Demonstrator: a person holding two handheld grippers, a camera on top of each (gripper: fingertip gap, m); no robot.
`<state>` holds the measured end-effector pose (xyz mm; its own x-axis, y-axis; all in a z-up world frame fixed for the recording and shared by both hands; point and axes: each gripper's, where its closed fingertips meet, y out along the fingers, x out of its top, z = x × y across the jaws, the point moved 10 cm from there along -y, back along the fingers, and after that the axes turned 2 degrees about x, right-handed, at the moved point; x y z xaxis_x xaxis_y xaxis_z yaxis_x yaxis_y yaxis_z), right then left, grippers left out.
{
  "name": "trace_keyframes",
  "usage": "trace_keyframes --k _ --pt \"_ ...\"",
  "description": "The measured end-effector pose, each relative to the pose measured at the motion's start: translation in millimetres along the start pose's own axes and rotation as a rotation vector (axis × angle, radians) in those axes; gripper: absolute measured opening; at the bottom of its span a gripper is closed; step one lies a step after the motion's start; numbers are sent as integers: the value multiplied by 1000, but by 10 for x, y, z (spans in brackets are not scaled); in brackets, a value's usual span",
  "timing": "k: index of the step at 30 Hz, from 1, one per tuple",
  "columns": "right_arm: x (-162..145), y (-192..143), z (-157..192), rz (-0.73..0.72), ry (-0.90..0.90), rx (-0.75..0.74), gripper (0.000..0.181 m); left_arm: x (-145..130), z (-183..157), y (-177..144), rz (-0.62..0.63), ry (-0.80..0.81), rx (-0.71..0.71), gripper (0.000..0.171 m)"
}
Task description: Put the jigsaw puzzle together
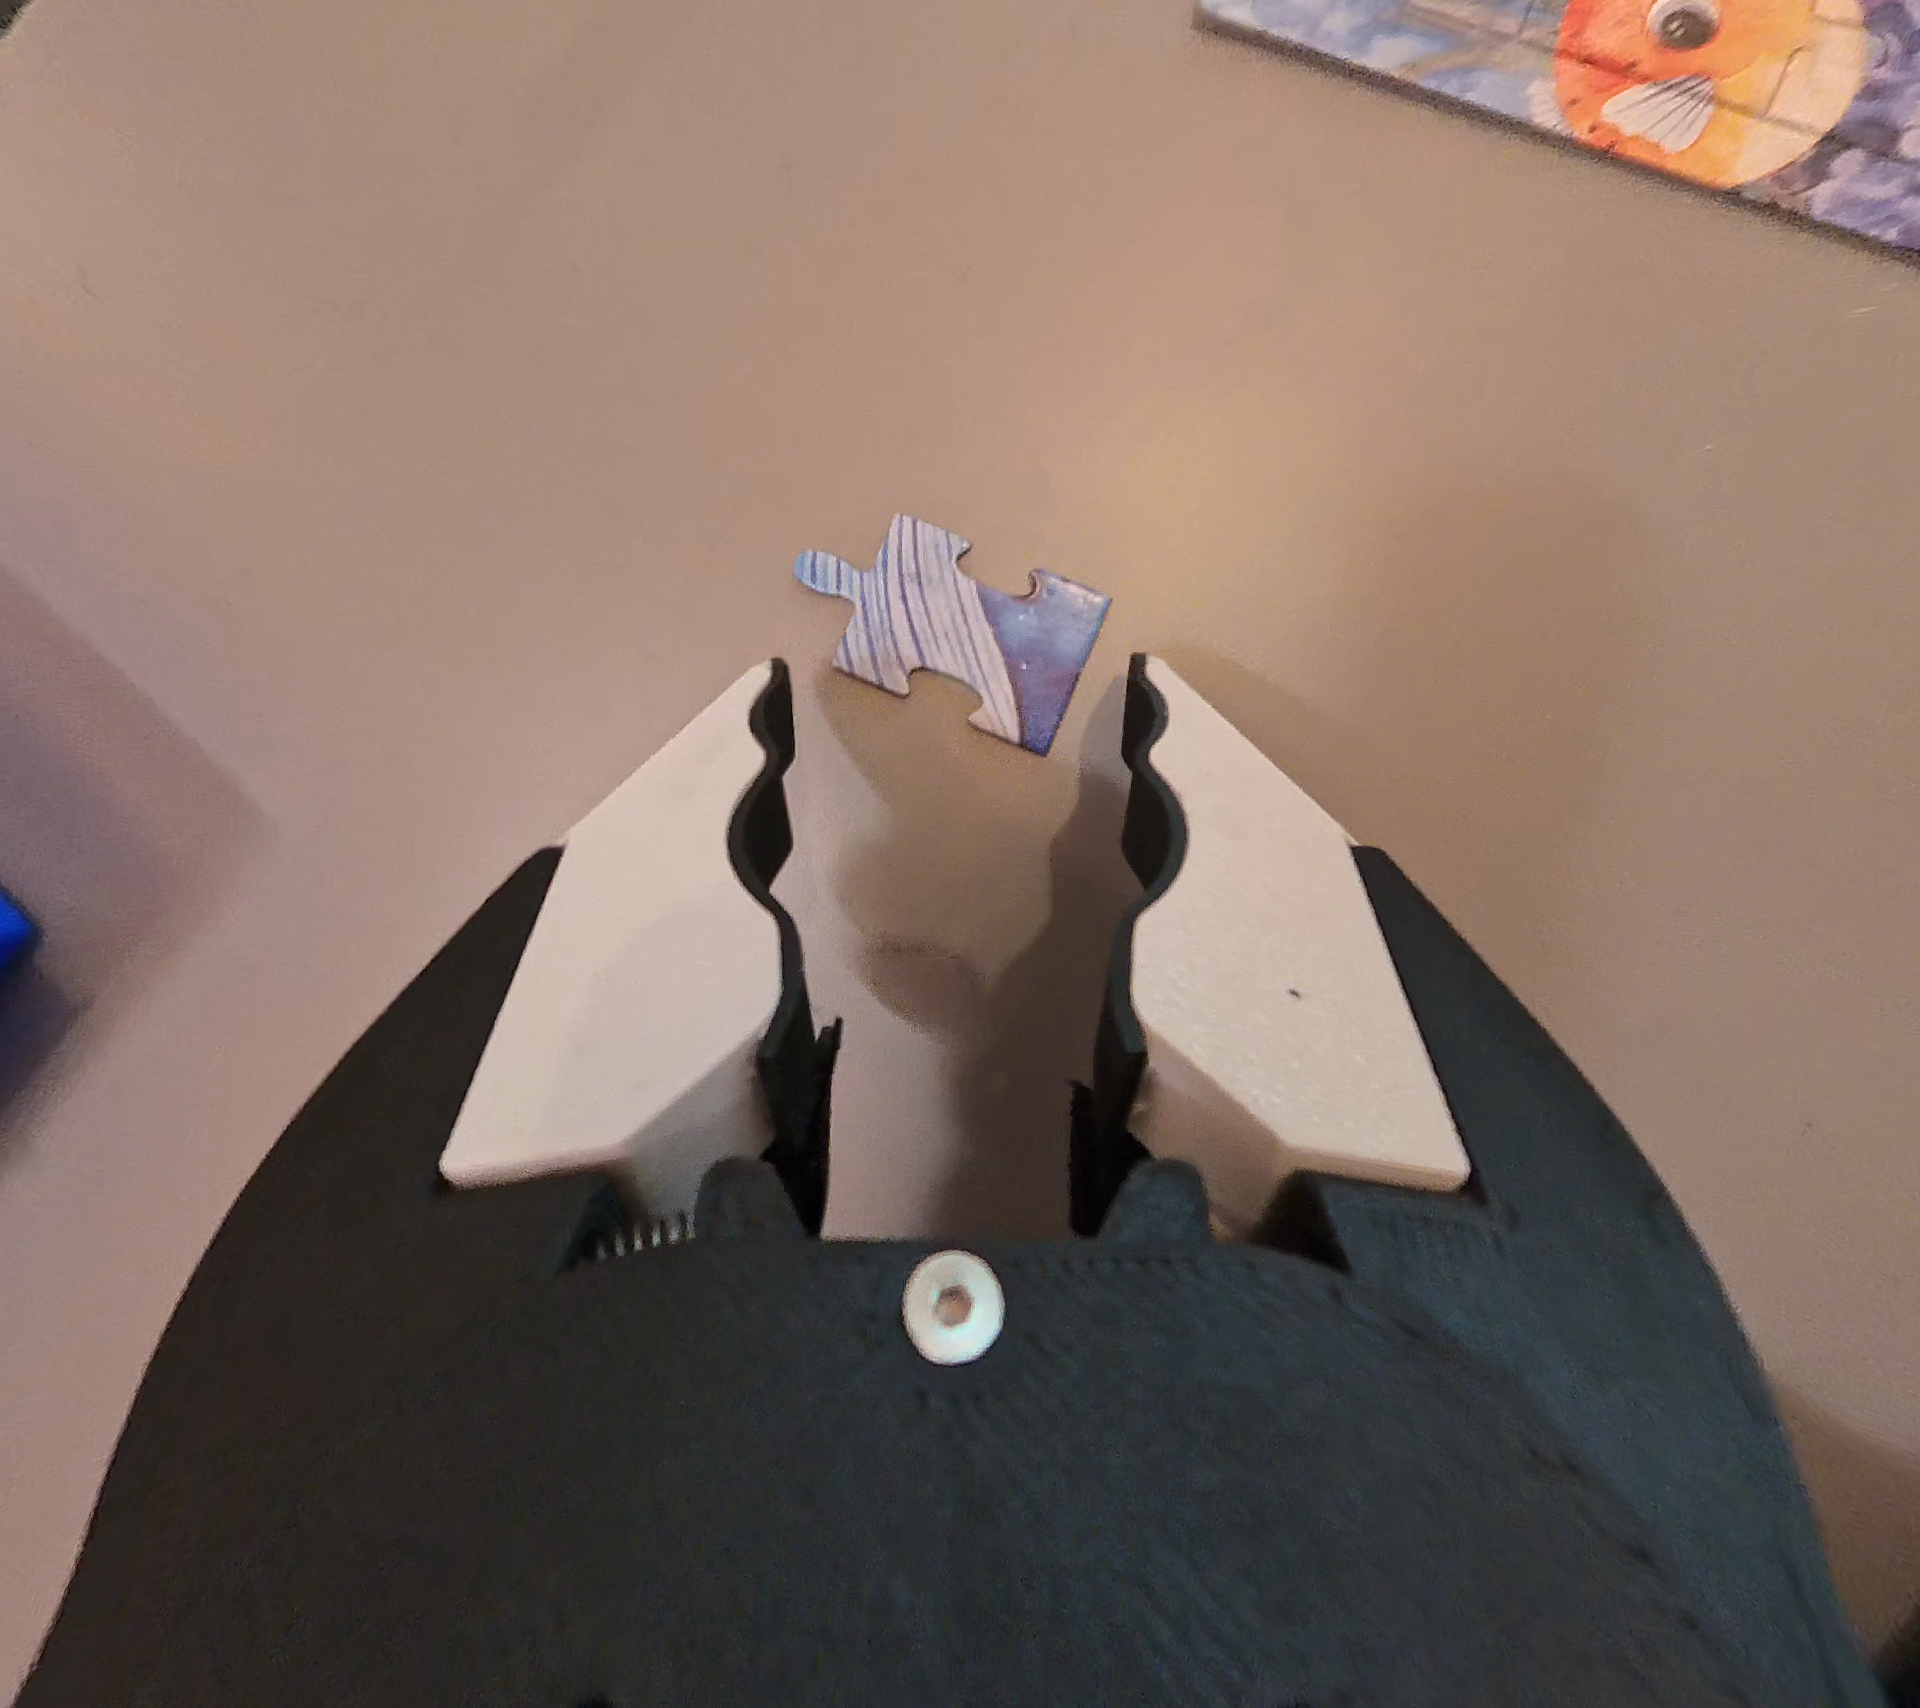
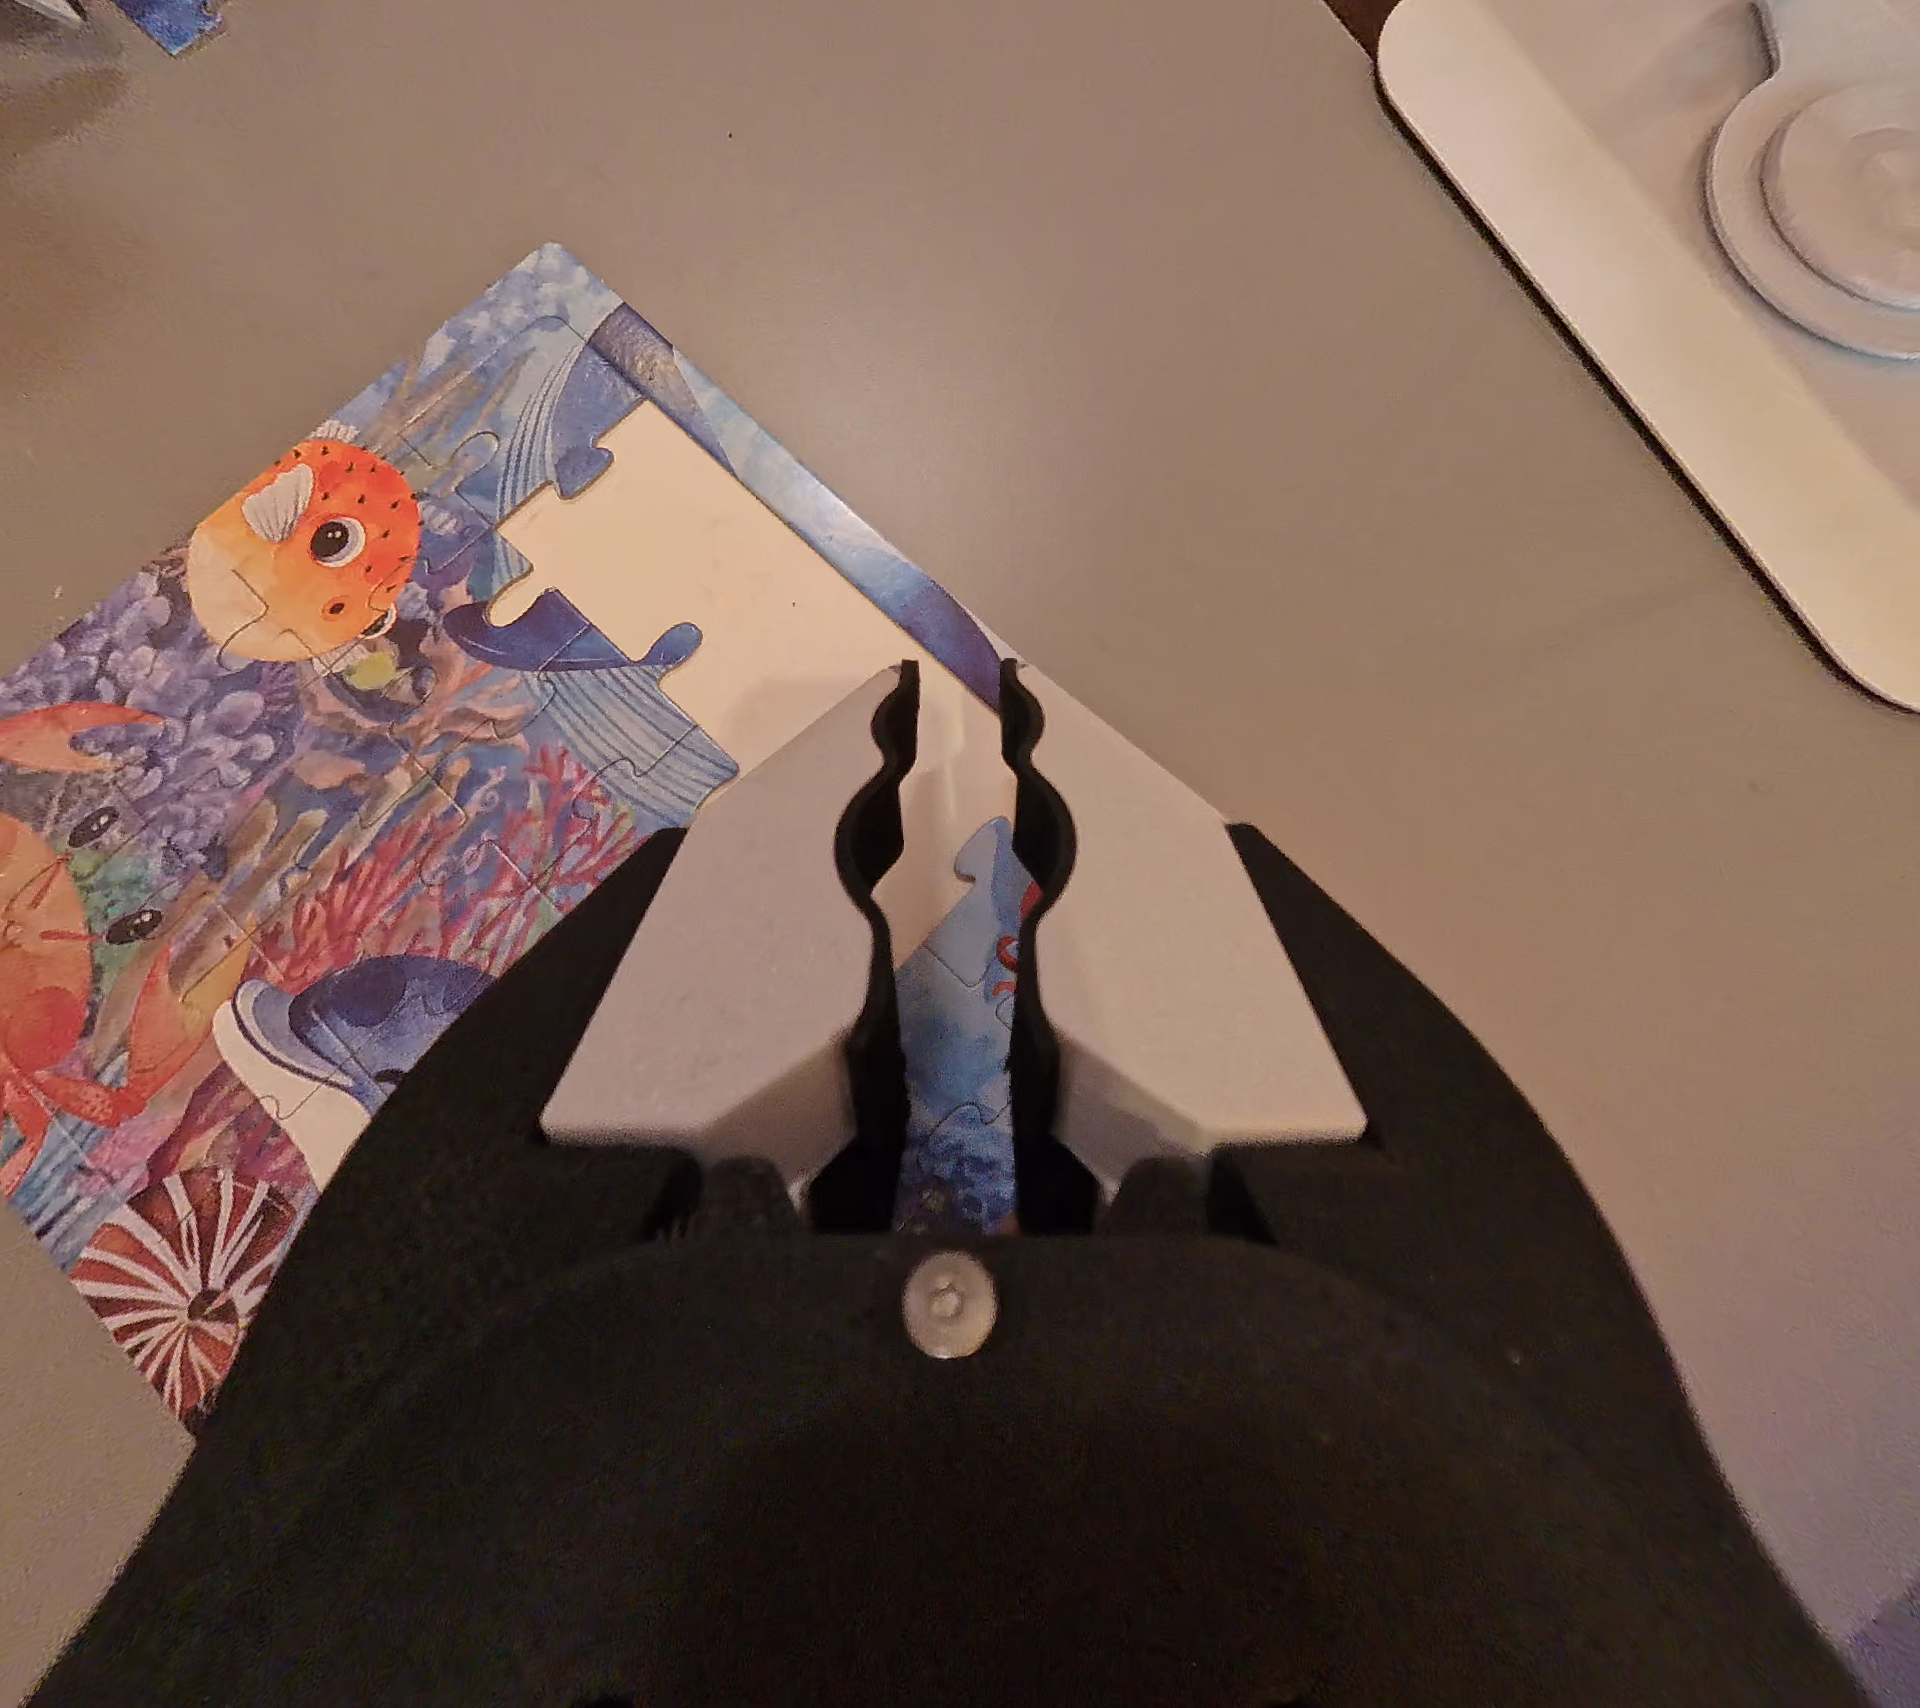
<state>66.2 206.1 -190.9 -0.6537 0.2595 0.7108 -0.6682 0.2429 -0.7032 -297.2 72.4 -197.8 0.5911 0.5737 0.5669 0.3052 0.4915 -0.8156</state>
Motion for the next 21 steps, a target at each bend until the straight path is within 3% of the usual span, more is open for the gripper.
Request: trace_keyframes --k 2,8,12,15,17,19,21 --pt "-25 0 -7 0 7 13 14 -27 4 55 11 -5 -14 63" --pt "-58 -25 -32 -13 24 36 13 18 -37 87 -9 6 -43 41" --pt "-47 -152 -101 -71 59 50 13 56 -81 98 -19 30 -48 16" --pt "-59 -291 -189 -119 92 46 14 65 -96 96 -16 34 -55 8" --pt "-74 -383 -246 -155 119 53 15 64 -96 85 -14 34 -48 14" --pt "-90 -462 -293 -180 136 64 16 66 -85 63 -14 23 -37 37" --pt "-105 -523 -319 -183 135 82 21 71 -92 40 -19 27 -37 44"
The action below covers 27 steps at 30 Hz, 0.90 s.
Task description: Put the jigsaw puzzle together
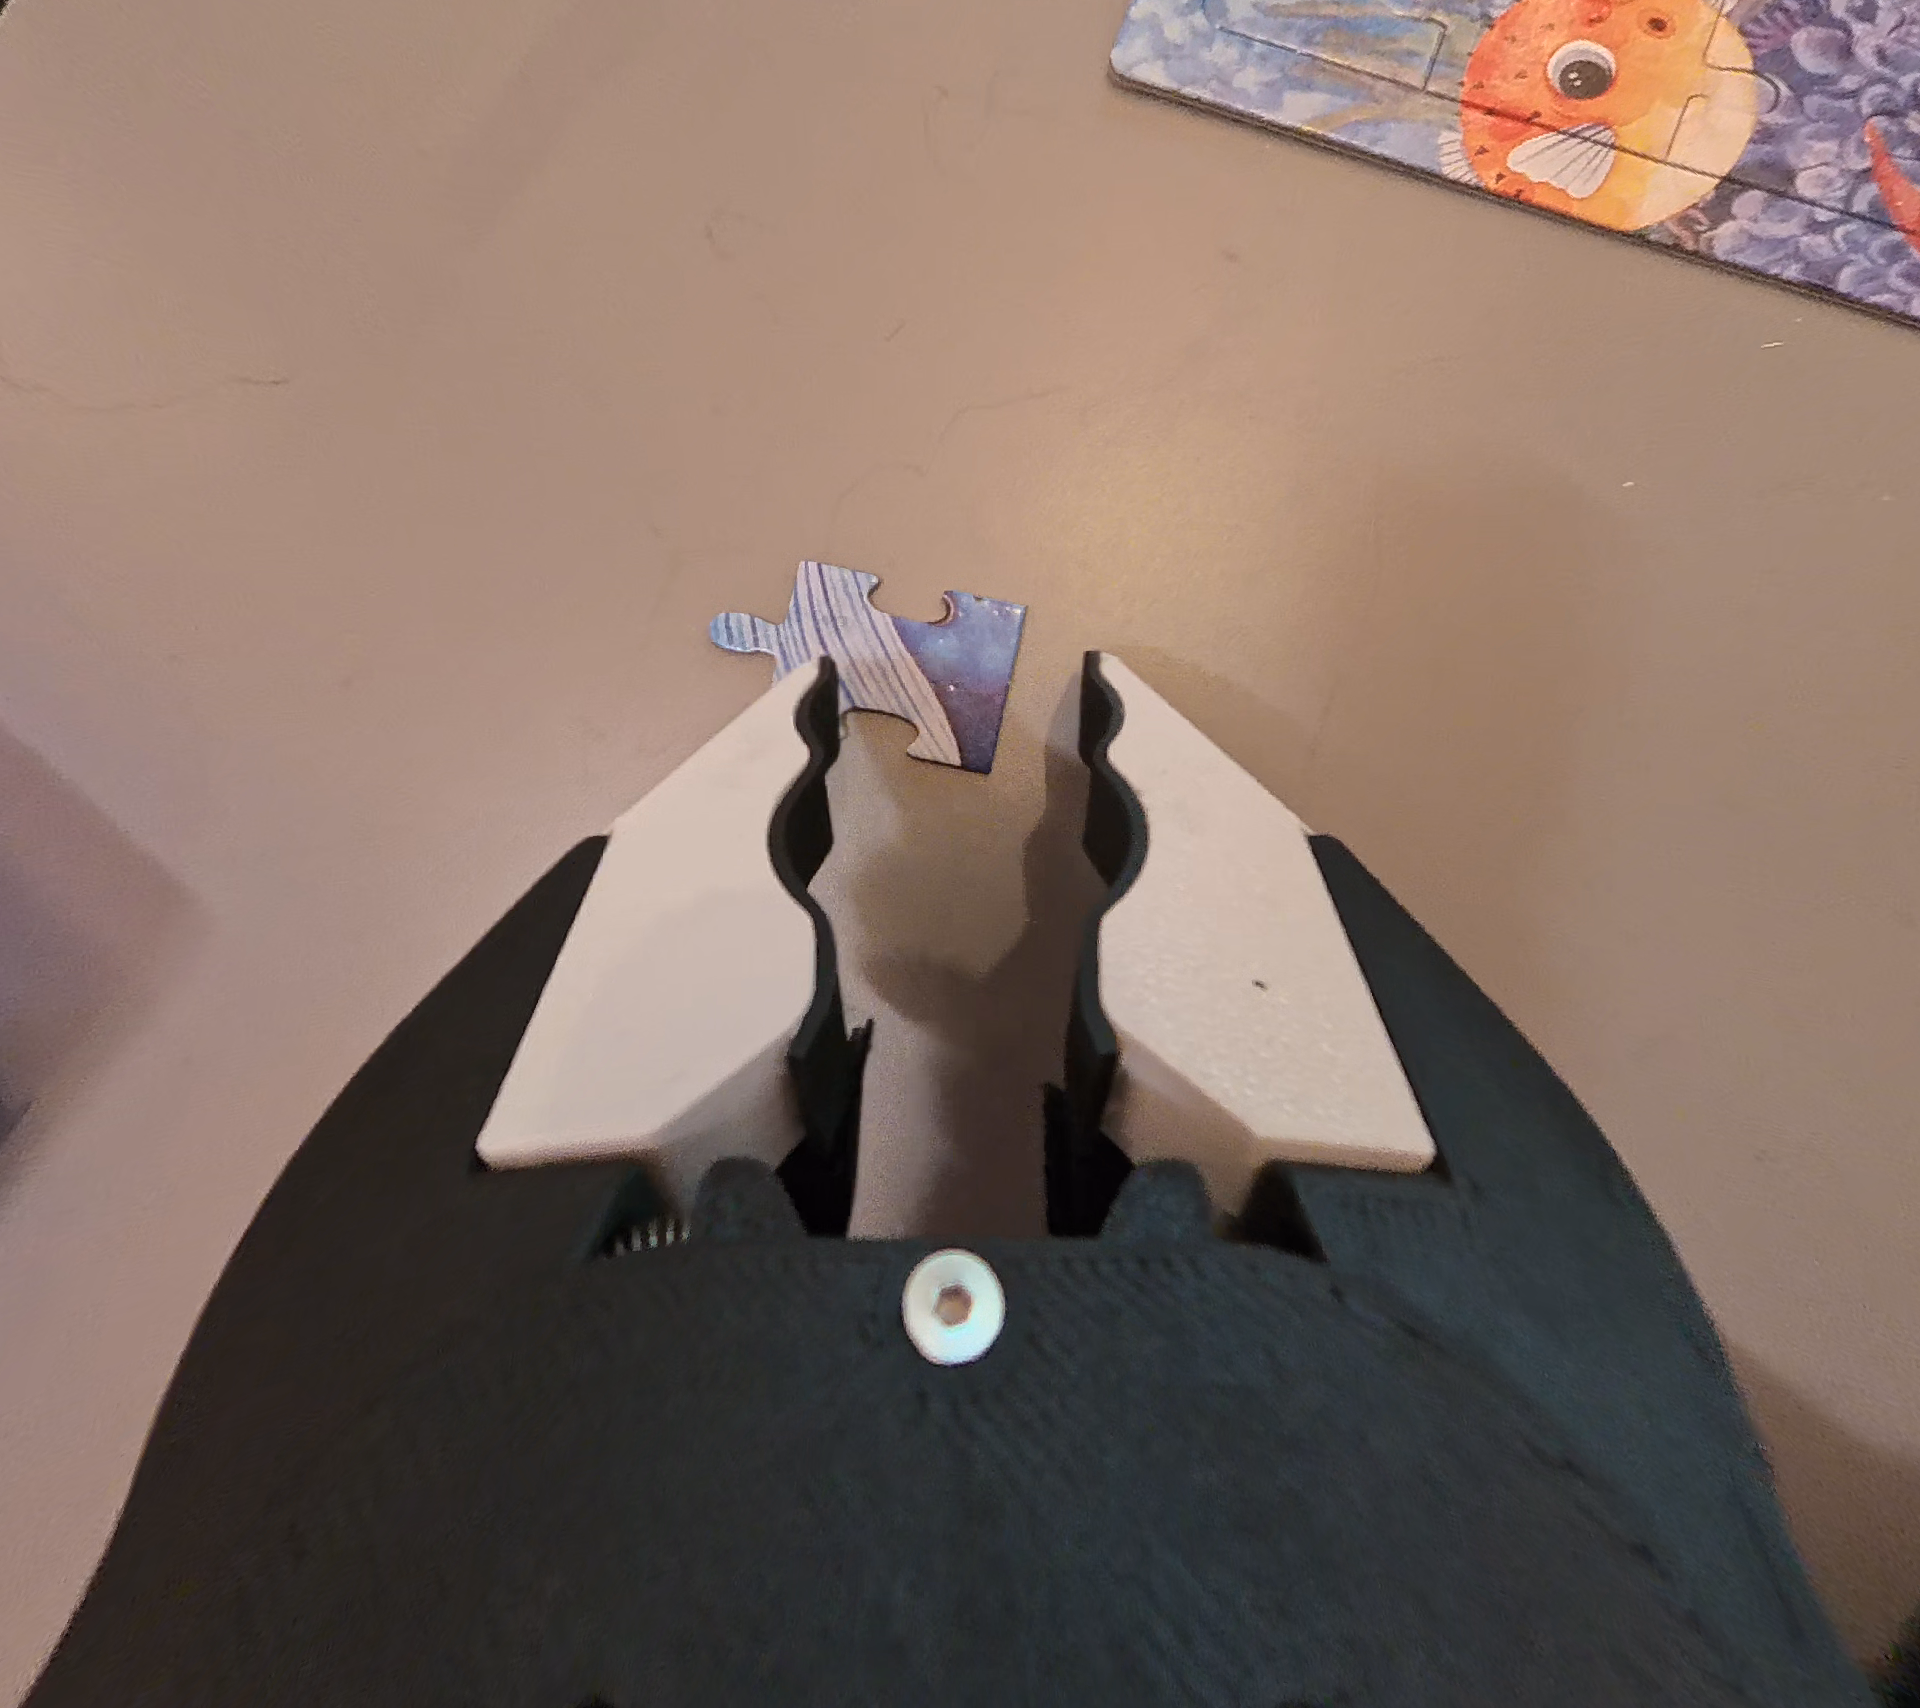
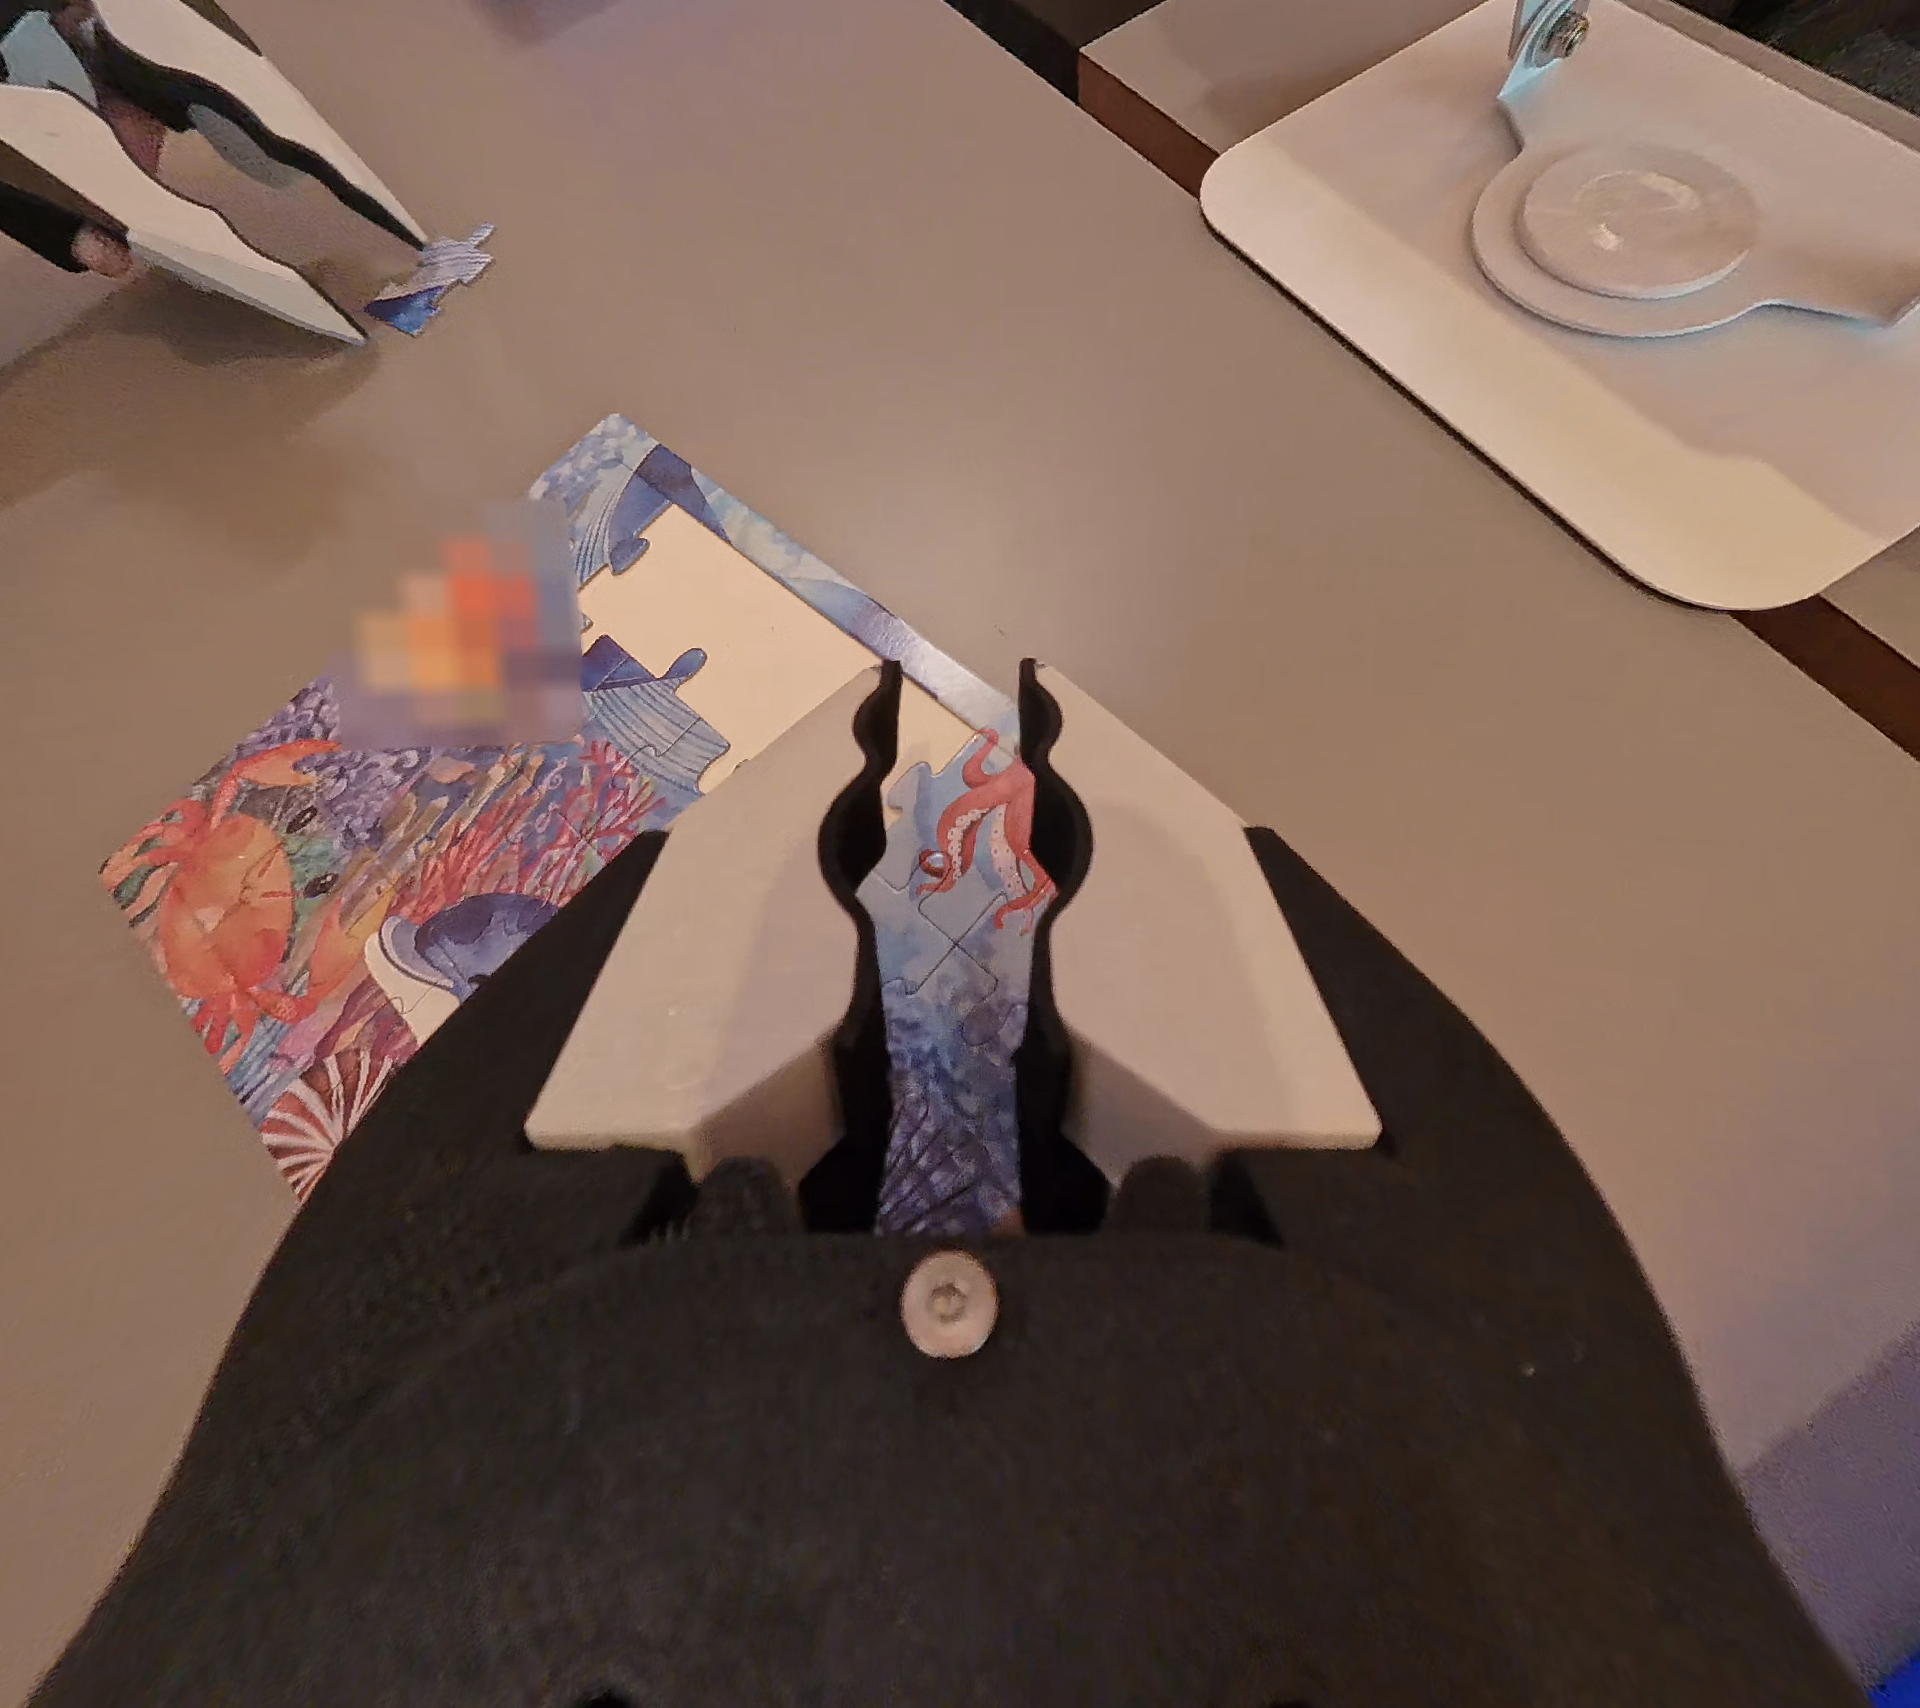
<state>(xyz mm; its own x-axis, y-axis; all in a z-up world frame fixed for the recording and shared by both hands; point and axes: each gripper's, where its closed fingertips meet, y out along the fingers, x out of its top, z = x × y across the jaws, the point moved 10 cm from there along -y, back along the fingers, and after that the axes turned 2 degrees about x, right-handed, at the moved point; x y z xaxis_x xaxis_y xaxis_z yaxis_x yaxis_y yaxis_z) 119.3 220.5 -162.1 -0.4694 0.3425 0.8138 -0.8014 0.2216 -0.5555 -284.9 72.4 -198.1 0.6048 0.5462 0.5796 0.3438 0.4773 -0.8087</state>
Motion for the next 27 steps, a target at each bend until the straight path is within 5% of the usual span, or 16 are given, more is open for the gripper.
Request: trace_keyframes --k 5,12,18,27 --pt "-11 -90 155 114 -81 164 39 76 -70 16 -1 34 -12 51" --pt "-321 -33 628 573 -221 373 53 253 -229 49 -21 111 -30 52" --pt "-418 83 832 779 -299 311 57 359 -356 69 -26 165 -46 54" --pt "-379 215 1029 865 -415 222 41 415 -444 110 -16 206 -53 58"
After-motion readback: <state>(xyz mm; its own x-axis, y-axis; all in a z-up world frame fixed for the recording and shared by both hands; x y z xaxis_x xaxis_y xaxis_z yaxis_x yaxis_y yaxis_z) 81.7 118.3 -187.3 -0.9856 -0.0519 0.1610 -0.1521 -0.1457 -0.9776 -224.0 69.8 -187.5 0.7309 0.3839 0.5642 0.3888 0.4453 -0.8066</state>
